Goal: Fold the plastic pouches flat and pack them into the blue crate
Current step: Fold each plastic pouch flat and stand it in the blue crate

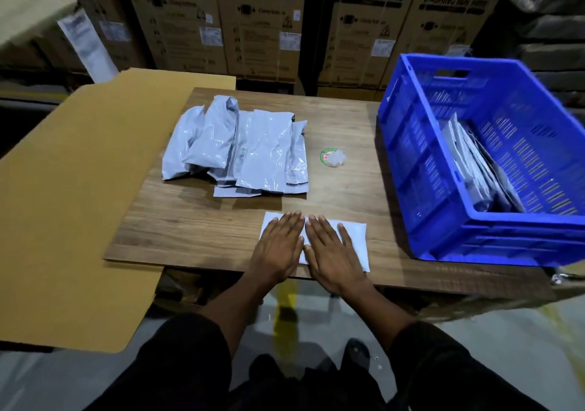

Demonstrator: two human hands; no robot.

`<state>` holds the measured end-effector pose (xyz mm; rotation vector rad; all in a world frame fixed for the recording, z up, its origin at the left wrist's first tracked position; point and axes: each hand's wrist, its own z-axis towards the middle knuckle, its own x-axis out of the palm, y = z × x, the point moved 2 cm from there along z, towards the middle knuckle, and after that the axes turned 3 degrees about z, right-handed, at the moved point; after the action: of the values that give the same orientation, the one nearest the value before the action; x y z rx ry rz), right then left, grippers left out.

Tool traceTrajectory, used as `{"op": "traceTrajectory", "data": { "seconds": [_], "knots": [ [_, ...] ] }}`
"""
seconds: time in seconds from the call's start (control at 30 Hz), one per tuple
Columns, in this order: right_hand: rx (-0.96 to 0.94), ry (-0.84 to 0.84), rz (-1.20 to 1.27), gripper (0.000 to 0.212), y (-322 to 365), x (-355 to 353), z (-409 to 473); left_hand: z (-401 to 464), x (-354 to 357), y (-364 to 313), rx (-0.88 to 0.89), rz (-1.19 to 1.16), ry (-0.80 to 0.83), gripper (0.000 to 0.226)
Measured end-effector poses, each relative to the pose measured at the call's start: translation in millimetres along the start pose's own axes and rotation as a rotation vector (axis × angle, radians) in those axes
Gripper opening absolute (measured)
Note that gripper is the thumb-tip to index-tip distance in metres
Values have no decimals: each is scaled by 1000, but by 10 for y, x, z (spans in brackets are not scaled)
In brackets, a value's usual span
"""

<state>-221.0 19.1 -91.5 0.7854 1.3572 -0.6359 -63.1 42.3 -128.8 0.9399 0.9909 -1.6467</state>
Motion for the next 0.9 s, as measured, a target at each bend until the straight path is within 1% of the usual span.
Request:
{"op": "traceTrajectory", "data": {
  "seconds": [0.07,0.13,0.27,0.37,0.43,0.53,0.7,0.8,0.9],
  "knots": [
    [-4,-11,1,58,-15,16,-29,-54,-15,-13,18,44,-73,48],
    [0,-2,18,58,-27,23,-20,-55,-58,-61,10,58,-125,46],
    [14,16,30,58,-11,44,-30,-52,-89,-96,-17,88,-162,44],
    [41,12,67,61,-13,31,-31,-62,-107,-126,-28,130,-160,44],
    [74,-7,116,60,-1,10,-26,-58,-109,-140,-43,148,-139,45],
    [118,-27,93,60,5,2,-52,-65,-97,-135,-91,135,-84,49],
    [196,38,81,69,4,15,-51,-69,-106,-124,-169,114,47,58],
    [243,66,74,75,3,3,-52,-51,-120,-131,-192,111,76,58],
    [272,49,78,74,2,18,-62,-48,-137,-140,-194,101,111,59]
  ]
}}
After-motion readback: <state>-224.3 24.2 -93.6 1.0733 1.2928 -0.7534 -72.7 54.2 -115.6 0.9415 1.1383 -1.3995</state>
